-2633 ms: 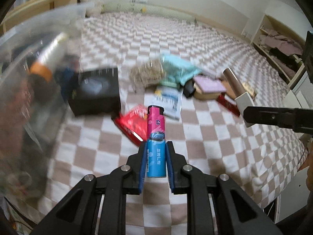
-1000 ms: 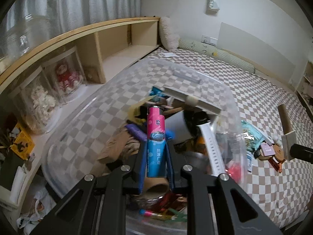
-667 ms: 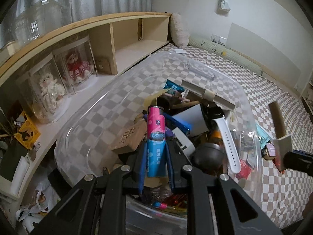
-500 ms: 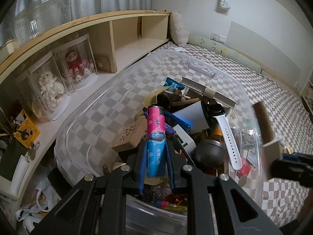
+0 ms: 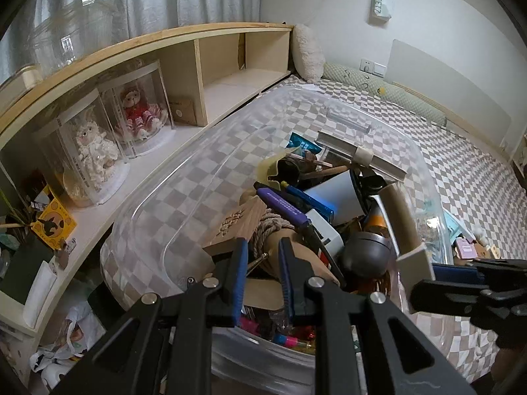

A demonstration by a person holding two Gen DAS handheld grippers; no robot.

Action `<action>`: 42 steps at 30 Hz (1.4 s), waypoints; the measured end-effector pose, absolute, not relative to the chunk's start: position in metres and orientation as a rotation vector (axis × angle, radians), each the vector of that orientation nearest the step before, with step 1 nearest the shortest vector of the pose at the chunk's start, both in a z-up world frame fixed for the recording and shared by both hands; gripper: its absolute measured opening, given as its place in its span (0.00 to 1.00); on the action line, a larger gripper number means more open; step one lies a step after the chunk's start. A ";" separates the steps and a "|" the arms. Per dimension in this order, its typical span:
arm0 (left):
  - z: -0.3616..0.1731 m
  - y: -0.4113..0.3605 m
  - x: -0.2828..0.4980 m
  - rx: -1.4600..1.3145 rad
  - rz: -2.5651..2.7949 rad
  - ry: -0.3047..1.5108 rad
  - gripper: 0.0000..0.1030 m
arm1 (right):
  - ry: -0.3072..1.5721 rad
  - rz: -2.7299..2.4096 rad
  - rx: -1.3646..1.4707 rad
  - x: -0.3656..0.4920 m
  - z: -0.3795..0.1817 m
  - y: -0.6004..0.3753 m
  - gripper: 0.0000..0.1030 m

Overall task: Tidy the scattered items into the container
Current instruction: 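Lower the lighter and white box into the clear box and open both grippers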

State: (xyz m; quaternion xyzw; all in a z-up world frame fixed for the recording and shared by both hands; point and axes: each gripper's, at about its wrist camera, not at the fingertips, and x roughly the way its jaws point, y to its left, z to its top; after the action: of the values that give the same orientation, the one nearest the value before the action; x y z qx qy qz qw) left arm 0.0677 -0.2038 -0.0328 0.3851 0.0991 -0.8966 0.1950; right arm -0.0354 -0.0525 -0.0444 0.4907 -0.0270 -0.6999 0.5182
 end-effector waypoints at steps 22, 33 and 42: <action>-0.032 -0.197 0.063 1.083 -2.541 0.288 0.44 | 0.015 -1.686 1.213 -0.030 -0.052 -0.060 0.30; -0.031 -0.198 0.067 1.085 -2.554 0.291 0.49 | -0.019 -1.693 1.223 -0.032 -0.052 -0.053 0.32; -0.030 -0.197 0.065 1.084 -2.561 0.324 0.58 | -0.021 -1.700 1.190 -0.031 -0.050 -0.047 0.32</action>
State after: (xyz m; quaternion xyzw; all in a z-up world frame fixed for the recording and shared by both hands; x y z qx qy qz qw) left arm 0.0652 -0.1967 -0.0303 0.3815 0.1141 -0.9014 0.1701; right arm -0.0313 -0.0469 -0.0496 0.4939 -0.0089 -0.7054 0.5084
